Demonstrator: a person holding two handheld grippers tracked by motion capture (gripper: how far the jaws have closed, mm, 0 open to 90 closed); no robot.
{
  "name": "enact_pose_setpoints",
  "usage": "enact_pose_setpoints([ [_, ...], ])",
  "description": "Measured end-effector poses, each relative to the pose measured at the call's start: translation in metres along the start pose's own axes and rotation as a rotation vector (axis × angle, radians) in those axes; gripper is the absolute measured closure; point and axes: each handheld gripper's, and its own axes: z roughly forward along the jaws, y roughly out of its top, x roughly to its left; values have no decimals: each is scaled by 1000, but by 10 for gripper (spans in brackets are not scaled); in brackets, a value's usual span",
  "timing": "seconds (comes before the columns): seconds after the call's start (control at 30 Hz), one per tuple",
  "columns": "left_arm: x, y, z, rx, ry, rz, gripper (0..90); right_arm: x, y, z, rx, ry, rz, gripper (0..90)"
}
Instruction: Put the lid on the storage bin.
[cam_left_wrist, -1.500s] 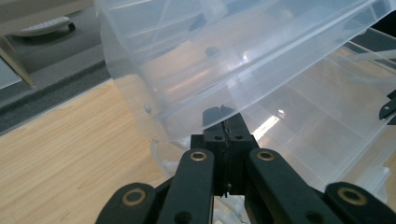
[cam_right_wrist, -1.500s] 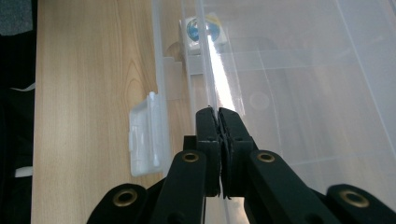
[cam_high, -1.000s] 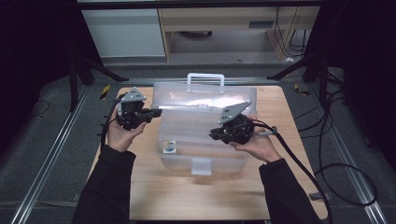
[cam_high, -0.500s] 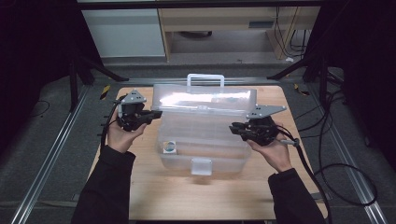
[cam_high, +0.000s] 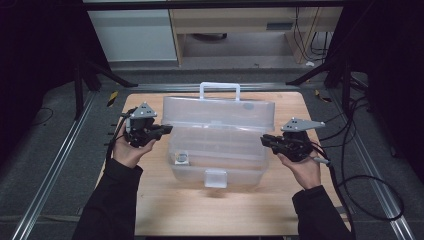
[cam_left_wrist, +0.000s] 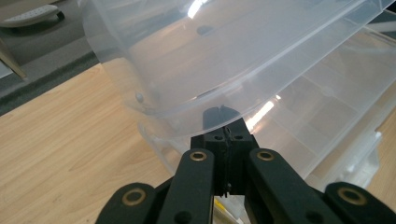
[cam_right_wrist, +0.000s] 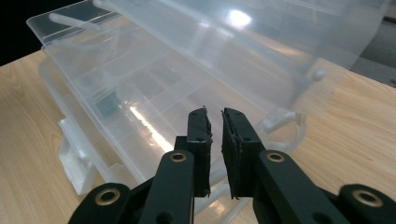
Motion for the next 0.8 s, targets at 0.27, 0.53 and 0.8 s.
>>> enact_pose_setpoints([
  [0.27,-4,-12,2,43,-6,6,896,-2,-8,-5,4,-16,24,828],
  [0.53,-5,-20,5,59,-18,1,895,-5,-16,-10,4,-31,46,842],
  [0.8,-2,-28,6,85,-9,-3,894,-4,-21,-11,19,-31,53,840],
])
